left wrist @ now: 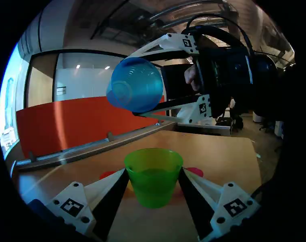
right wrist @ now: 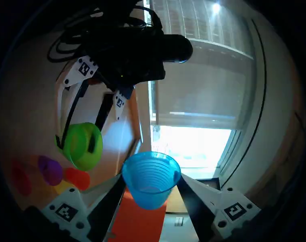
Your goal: Pour water
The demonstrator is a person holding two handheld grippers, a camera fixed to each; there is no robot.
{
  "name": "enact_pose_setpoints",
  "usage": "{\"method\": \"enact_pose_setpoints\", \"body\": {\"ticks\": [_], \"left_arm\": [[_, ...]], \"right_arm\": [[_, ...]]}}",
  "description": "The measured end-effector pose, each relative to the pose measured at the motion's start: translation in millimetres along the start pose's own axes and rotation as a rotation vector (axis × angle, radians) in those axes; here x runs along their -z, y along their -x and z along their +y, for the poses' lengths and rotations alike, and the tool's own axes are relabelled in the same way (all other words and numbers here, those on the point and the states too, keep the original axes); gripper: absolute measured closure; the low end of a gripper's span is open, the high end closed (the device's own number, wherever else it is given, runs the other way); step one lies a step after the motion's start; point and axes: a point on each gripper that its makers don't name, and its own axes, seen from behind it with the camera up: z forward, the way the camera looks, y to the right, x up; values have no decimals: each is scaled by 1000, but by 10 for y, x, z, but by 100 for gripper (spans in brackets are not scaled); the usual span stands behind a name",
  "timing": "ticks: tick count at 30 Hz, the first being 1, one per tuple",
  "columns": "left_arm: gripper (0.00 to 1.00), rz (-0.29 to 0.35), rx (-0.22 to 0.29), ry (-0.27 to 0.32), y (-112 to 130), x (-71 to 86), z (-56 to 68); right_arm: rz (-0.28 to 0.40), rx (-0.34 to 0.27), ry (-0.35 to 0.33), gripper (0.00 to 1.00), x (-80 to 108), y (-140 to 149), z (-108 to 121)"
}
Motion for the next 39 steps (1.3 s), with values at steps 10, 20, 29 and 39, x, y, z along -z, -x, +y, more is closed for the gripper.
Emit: {"method": "enact_pose_setpoints", "body": {"ticks": [10,20,29,39], "left_arm": [[16,-2,1,-2,13,0,-3],[17,-5,0,-7,16,6,-13],[17,-3,1,-15,-6,22,-42],[16,-3,-2,-19,-26,48,-50]], "right_arm": [[6,-47,9,10,38,-32,4],[18,-148,22,10,55,14,35],[18,-253,25,10,48,156,-39],[10,-390,35,10,50,368,-121]]}}
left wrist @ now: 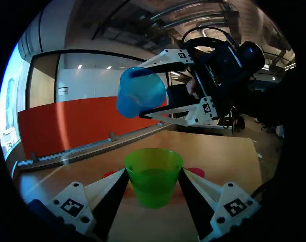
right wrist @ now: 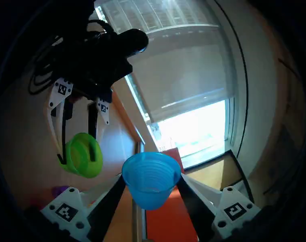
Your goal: Pour water
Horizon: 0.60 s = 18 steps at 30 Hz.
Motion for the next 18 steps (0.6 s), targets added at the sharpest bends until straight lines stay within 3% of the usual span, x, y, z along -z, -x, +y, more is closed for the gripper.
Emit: {"method": "enact_pose_setpoints", "body": {"ticks": [18], "left_arm": [[17,-2,1,-10,-7,25,-53]], "right_arm": [[-6,-296,-5,10,51,164,-119]]}}
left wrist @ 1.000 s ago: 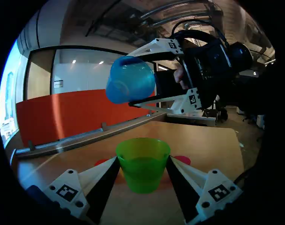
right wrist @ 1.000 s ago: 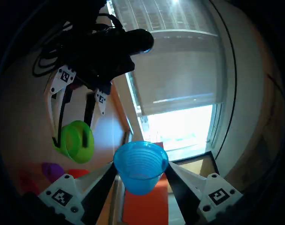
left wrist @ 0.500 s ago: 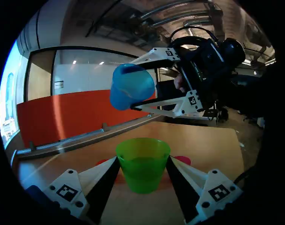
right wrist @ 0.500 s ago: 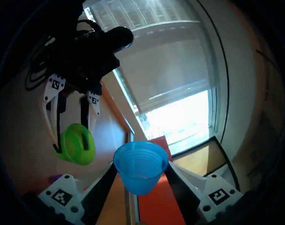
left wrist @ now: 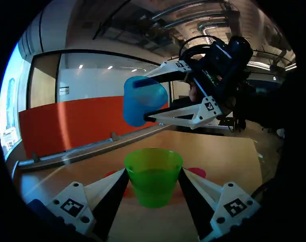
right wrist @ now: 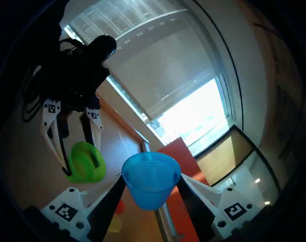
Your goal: Pour water
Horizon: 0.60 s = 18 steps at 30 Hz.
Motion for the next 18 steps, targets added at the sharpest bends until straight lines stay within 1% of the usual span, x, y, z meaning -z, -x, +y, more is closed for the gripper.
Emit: {"method": "enact_pose_setpoints", "body": {"ticks": [11,18], "left_arm": [[16,4,-1,-5,-37,24,-31],[16,4,-1,-6,-52,41,-49]], "right_arm": [[-8,-188,-2,10,17,120,-12],[-7,-328,-13,10,26,150,-48]]}}
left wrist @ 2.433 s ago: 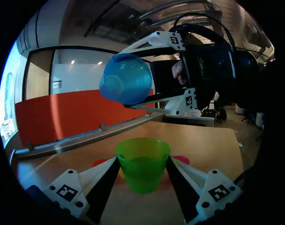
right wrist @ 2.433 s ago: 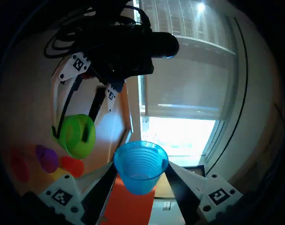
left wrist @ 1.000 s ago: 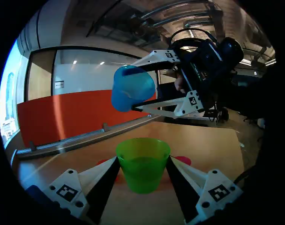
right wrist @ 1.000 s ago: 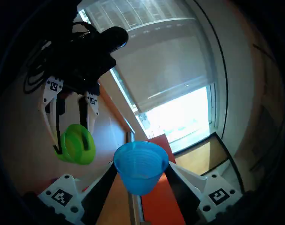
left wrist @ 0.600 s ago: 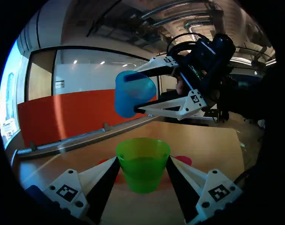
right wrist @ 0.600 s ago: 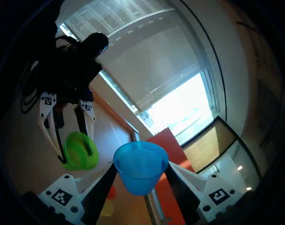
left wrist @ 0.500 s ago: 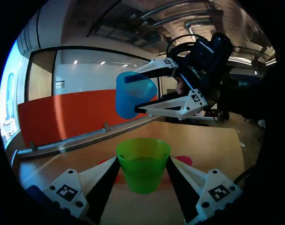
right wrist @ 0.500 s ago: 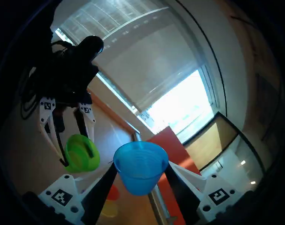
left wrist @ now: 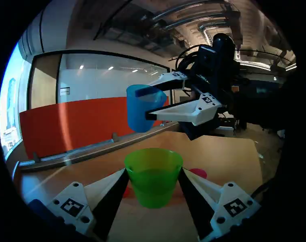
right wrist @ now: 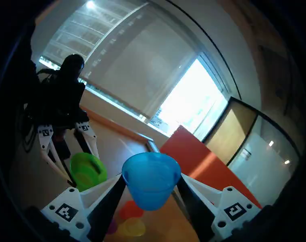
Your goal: Pour water
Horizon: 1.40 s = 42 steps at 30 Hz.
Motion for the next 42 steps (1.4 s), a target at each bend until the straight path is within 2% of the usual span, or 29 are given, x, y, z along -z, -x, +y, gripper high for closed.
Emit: {"method": "enact_pose_setpoints", "body": {"ticks": [8,17,27,31,42], "left_arm": [[16,0,-3,3,-18,14,9],[17,-7,-7,3,0,19,10],[16,-7,-6,-1,-9,42,-5],[16,-5,-4,-2,-13,51,-15],[16,-10,-2,-7,-11,59,-35]], "right_arm": [[-9,-187,-11,10,18,69,20],[-28,-276,-28,10,42,149,-67],[-73,-448,-26,10,20,248,-75],[-79,-474,-28,10,24,255,-78],[-108,-474,-27,10,72,312,-97]]}}
